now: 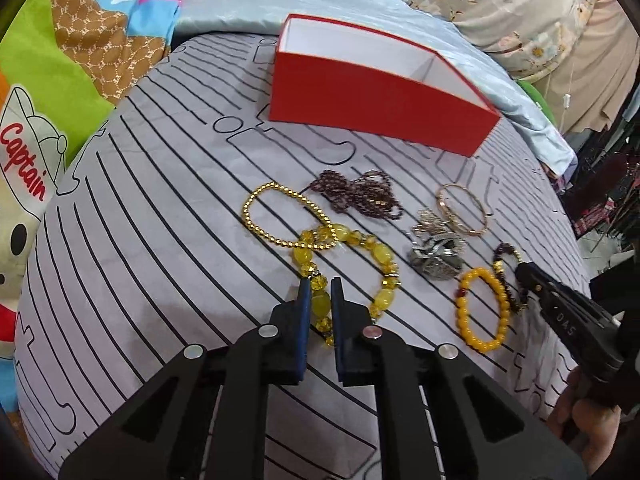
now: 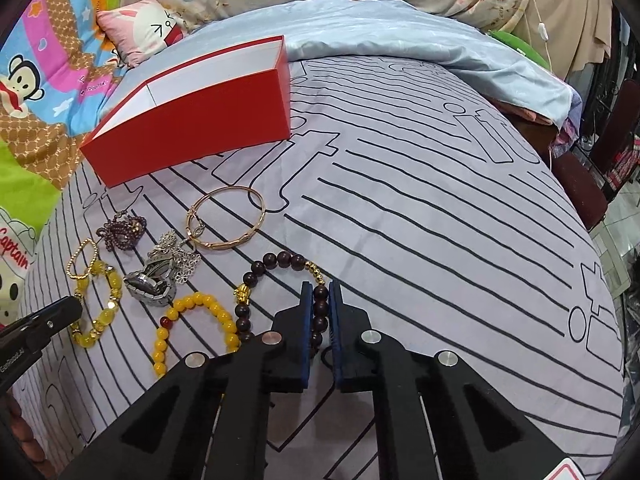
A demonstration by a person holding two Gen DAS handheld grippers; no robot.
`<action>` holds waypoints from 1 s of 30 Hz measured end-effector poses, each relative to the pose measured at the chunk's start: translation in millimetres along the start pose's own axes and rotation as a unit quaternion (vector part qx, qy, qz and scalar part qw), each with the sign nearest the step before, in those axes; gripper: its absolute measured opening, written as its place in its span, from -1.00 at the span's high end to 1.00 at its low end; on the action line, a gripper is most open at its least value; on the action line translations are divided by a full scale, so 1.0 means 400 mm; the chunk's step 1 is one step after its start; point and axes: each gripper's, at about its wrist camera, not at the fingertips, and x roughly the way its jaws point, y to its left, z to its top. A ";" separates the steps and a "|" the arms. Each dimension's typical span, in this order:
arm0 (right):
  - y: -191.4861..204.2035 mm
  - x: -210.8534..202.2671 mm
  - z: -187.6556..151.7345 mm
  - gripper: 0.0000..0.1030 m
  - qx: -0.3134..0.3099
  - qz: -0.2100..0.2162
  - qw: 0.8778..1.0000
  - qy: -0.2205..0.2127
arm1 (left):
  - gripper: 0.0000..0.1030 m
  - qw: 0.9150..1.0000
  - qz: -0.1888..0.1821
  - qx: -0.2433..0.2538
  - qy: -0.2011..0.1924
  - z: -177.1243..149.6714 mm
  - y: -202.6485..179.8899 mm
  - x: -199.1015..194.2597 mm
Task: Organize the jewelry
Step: 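Carry both held bracelets up and over into the red box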
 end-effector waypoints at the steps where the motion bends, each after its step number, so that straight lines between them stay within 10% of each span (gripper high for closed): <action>1: -0.002 -0.005 -0.003 0.87 0.002 0.003 1.000 0.000 | 0.83 1.000 -0.003 0.001 -0.001 0.000 -0.003 -0.006; 19: 0.016 -0.158 0.030 0.87 -0.008 0.049 0.997 -0.054 | 0.83 0.995 -0.076 0.022 -0.058 0.029 -0.052 -0.213; 30: 0.088 -0.191 0.240 0.87 -0.064 0.109 0.987 -0.100 | 0.83 0.988 -0.068 0.048 -0.133 0.251 -0.066 -0.254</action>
